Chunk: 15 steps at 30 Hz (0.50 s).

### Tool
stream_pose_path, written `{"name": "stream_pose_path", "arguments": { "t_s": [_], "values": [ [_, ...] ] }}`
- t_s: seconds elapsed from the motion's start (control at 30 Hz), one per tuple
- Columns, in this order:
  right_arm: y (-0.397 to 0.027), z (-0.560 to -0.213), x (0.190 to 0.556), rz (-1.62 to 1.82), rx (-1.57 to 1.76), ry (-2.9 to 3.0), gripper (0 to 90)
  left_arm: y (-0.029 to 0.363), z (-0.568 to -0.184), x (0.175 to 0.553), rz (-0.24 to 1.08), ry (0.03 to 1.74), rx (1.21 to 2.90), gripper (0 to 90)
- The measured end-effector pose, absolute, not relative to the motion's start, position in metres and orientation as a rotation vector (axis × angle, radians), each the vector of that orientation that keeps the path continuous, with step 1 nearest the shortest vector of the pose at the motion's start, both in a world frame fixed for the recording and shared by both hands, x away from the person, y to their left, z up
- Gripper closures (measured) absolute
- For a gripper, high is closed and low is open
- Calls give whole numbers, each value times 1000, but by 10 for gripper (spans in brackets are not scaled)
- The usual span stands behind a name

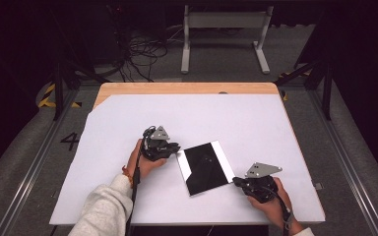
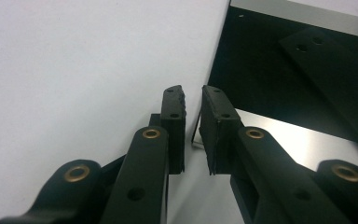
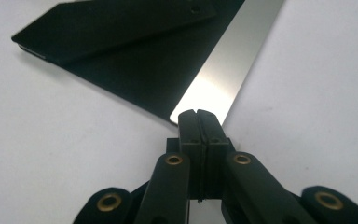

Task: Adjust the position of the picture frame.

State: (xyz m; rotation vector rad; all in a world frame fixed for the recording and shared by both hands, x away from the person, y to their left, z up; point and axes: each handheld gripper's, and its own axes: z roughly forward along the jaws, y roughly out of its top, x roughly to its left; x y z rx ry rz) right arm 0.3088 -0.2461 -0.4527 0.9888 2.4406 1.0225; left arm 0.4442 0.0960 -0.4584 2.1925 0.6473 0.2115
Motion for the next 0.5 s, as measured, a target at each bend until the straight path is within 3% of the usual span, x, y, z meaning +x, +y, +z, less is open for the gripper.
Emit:
{"name": "stream_pose_path", "arguments": {
  "t_s": [0.27, 0.5],
  "values": [
    [-248, -455, 311, 1028, 993, 2428, 900, 94, -462, 447, 130, 601, 2199, 796],
    [-247, -456, 311, 1017, 984, 2411, 900, 94, -459, 444, 183, 596, 2235, 802]
  ]
}}
